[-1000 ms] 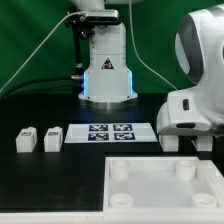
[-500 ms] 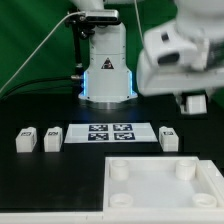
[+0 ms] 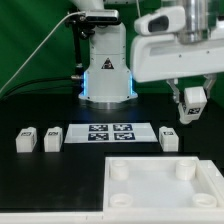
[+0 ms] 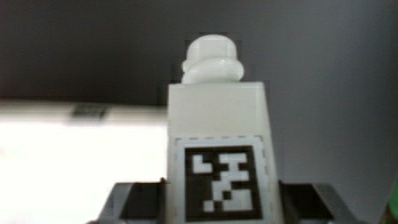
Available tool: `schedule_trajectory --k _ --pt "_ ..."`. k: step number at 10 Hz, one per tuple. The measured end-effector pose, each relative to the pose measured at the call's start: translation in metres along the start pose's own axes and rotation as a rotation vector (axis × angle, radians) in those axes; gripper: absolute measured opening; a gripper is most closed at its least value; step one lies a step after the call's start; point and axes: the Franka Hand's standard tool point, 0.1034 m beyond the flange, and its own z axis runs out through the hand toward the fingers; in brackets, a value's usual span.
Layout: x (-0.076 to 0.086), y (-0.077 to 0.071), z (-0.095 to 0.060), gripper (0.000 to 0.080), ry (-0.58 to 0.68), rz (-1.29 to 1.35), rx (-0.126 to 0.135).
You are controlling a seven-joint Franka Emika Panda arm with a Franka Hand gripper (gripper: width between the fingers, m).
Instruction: Assemble one leg
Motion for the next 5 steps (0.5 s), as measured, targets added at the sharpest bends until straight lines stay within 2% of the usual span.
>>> schedule_trajectory --k 2,3,4,5 --pt "0.042 0.024 -0.031 0.0291 0.137 -0.042 -0.019" --pt "0.071 0.026 -0.049 0.0291 0.264 -0.042 -0.022" --pt "0.085 0.024 -0.057 0.0291 0.381 -0.049 -0.020" --pt "0.075 0.025 -0.049 0.0291 0.428 -0.051 -0.020"
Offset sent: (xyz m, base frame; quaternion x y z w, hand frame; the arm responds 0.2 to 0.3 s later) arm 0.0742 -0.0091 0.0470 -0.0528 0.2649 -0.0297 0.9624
